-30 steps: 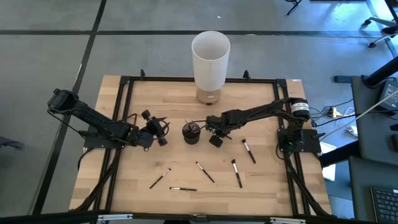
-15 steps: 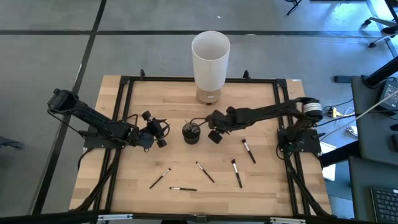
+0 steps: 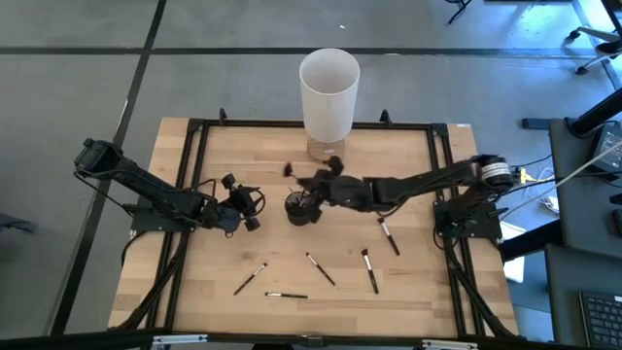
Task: Put items in baskets/containers
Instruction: Put the highlighter brush into the holder
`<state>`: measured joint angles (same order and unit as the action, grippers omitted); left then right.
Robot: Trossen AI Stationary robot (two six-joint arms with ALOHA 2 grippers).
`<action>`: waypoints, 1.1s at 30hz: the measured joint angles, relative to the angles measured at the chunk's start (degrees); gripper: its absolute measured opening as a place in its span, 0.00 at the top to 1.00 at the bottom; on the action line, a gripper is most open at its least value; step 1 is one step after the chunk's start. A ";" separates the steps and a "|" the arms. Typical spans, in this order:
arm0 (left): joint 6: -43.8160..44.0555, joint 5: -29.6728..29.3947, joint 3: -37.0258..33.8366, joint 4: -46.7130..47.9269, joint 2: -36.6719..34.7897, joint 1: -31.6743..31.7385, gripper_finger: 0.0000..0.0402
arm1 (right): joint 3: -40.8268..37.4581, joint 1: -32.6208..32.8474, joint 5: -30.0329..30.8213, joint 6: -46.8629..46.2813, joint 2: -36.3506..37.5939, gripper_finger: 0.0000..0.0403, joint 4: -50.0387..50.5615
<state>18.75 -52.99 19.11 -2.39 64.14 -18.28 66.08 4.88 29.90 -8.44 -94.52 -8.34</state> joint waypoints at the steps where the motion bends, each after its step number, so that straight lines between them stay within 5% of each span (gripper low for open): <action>1: -0.02 -0.03 0.00 0.00 0.00 0.00 0.68 | 0.00 0.14 -0.65 2.10 -1.50 0.94 -4.26; 6: -0.84 -0.26 0.00 0.15 0.00 0.00 0.68 | -0.11 0.75 -2.49 6.56 -8.97 0.94 -17.08; 15: -0.52 -0.15 0.00 2.60 0.00 0.00 0.68 | -0.08 1.98 -1.69 6.10 -15.82 0.91 -22.85; 21: -0.45 -0.08 0.00 2.51 0.00 0.00 0.68 | -0.04 2.57 2.68 4.43 -13.98 0.87 -20.70; 33: -0.43 -0.07 0.00 2.38 0.00 0.00 0.68 | 0.00 2.72 2.57 -3.20 -13.29 0.62 -11.56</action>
<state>18.33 -53.06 19.11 -0.01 64.14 -18.28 66.08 7.60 32.47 -11.64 -107.81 -19.90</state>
